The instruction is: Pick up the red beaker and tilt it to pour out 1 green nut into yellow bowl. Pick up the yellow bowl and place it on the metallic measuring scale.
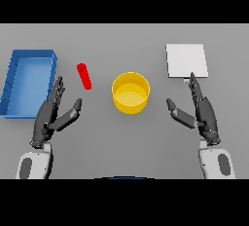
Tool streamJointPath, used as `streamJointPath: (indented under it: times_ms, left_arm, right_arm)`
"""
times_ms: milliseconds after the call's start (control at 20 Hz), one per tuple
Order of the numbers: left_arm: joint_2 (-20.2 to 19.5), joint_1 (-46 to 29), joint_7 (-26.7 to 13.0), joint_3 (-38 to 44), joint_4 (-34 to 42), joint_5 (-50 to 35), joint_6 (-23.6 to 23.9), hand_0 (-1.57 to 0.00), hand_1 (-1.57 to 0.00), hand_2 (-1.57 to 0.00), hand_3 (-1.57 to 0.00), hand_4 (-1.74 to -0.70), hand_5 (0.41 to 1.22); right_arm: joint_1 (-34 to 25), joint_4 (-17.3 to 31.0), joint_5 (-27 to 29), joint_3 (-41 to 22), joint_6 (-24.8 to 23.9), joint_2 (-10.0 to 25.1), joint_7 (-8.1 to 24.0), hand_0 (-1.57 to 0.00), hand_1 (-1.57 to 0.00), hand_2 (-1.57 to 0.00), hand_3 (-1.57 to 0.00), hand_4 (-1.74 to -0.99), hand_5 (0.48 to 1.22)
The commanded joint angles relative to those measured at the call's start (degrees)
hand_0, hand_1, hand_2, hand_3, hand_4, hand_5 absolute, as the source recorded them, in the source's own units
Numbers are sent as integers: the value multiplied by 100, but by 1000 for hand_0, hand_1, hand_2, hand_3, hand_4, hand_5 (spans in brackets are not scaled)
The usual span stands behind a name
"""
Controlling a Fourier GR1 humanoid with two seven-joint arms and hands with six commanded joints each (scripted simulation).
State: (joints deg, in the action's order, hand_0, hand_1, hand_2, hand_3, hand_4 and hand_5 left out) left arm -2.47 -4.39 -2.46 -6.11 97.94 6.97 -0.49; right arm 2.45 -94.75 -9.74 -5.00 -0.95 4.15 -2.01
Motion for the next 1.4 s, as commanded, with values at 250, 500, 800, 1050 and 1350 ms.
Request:
streamJointPath:
  times_ms: [250,500,800,1050,1350]
  left_arm:
    - [86,290,-158,-30,-456,113,21,1,1,1,1,-1189,658]
    - [129,1060,-19,205,-1394,223,228,1,1,1,1,-1213,663]
    - [55,2152,290,621,-2712,152,319,1,1,1,1,-1222,638]
    - [167,2740,604,692,-3599,369,589,1,1,1,1,-1221,635]
    - [191,3224,1097,880,-4371,330,624,1,1,1,1,-1290,686]
  right_arm:
    - [-96,74,349,74,266,-4,-131,1,1,1,1,-1291,621]
    - [-42,70,334,45,306,-8,-186,1,1,1,1,-1296,621]
    - [-114,129,327,129,261,44,-124,1,1,1,1,-1297,625]
    - [-101,148,224,109,184,30,-80,1,1,1,1,-1299,634]
    - [-144,180,193,132,151,52,-100,1,1,1,1,-1300,646]
